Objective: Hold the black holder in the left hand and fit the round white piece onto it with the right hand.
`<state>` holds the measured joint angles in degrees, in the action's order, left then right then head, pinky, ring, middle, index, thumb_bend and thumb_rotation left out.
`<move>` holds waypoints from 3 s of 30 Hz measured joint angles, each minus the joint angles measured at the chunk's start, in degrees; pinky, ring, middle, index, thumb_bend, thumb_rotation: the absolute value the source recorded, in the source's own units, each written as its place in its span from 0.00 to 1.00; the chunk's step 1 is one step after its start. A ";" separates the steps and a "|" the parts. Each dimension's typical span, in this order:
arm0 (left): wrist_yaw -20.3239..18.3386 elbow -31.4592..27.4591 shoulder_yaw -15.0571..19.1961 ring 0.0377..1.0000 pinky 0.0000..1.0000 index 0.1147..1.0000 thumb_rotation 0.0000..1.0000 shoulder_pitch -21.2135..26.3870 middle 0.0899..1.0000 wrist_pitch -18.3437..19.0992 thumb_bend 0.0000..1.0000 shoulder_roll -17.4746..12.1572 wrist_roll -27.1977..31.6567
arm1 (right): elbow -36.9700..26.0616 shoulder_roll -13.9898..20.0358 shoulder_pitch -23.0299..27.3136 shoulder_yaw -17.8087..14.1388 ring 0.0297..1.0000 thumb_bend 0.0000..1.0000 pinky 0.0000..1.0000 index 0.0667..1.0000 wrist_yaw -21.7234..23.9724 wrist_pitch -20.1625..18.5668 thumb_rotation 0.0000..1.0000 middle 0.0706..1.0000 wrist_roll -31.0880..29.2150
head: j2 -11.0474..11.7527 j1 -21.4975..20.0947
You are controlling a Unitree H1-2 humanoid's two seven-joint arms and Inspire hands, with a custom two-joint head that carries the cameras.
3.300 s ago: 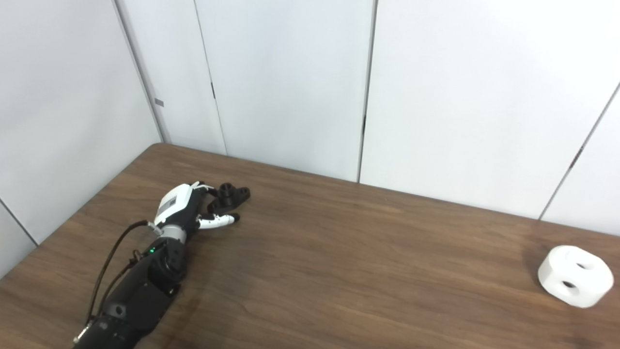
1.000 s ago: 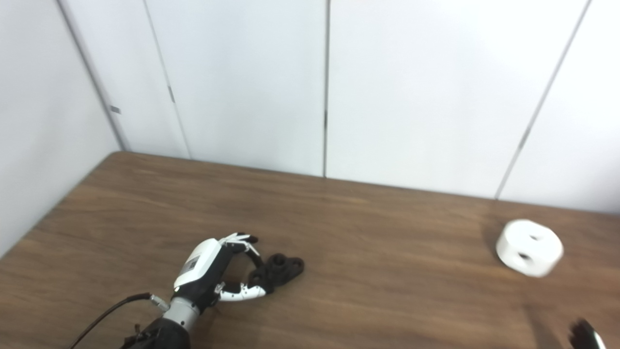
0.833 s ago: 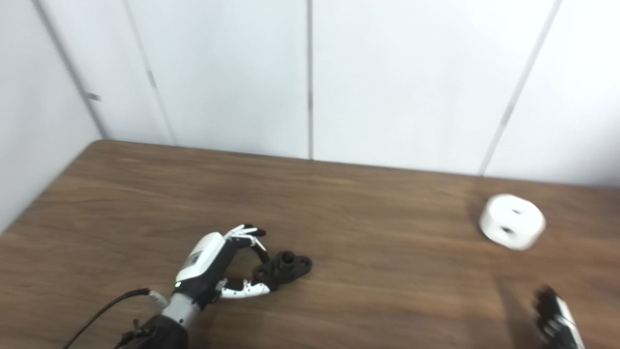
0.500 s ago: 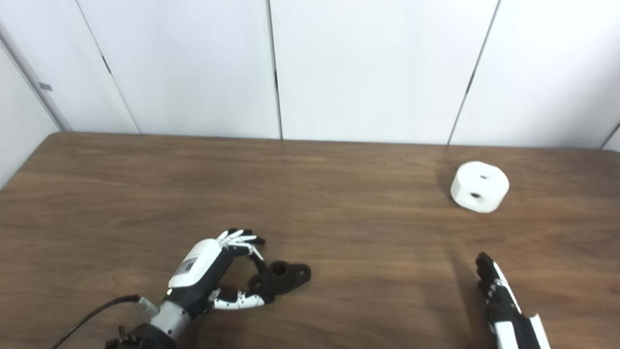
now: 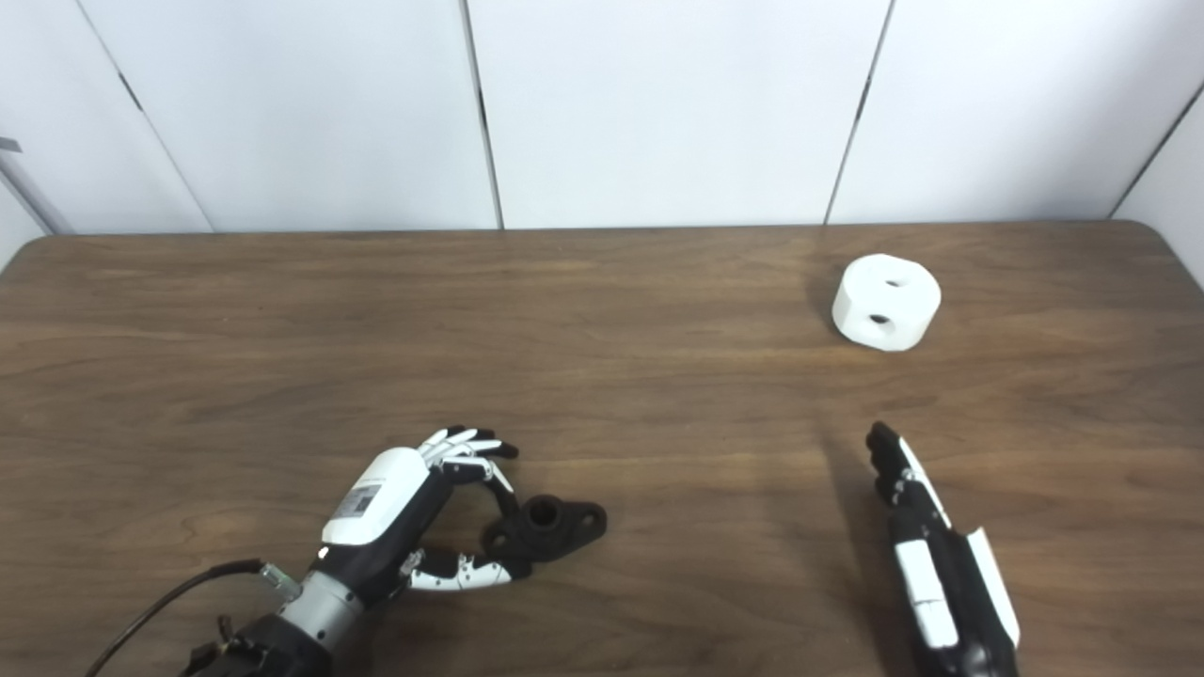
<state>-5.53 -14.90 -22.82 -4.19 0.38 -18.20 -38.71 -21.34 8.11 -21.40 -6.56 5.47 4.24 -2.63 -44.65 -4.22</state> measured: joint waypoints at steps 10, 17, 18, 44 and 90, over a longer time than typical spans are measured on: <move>1.20 0.32 -0.19 0.88 0.91 0.42 0.05 -1.24 0.80 -2.77 0.52 0.42 -2.00 | -3.81 2.07 5.50 -6.09 0.92 0.64 0.87 0.87 -3.54 -9.25 0.61 0.92 2.33 | 0.35 -1.76; 2.95 1.78 -0.13 0.89 0.92 0.42 0.05 -1.64 0.80 -4.55 0.52 0.62 -2.03 | -4.50 8.08 14.97 -8.36 0.94 0.73 0.89 0.88 -3.92 -16.62 0.39 0.94 7.97 | 1.93 -2.81; 3.14 2.02 -0.06 0.89 0.92 0.42 0.05 -1.73 0.80 -4.79 0.52 0.62 -2.02 | -4.19 8.73 16.48 -8.33 0.94 0.73 0.89 0.88 -3.89 -17.52 0.38 0.94 8.36 | 1.93 -2.81; 3.49 3.01 0.70 0.89 0.90 0.42 0.05 -1.75 0.79 -7.05 0.52 0.38 -2.98 | 16.41 20.94 38.99 5.34 1.00 0.94 0.97 0.87 1.61 -28.44 0.30 1.00 28.78 | 5.89 -6.68; 2.47 2.69 1.59 0.87 0.90 0.42 0.04 -1.99 0.78 -7.60 0.52 0.10 -2.05 | 31.43 24.32 46.58 11.10 1.00 0.86 0.89 0.68 2.22 -28.32 0.26 0.91 31.57 | 6.15 -10.81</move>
<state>-3.06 -12.22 -21.23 -6.18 -7.22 -18.10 -40.76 10.09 32.43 25.18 4.55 7.70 -24.09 28.94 -38.50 -15.03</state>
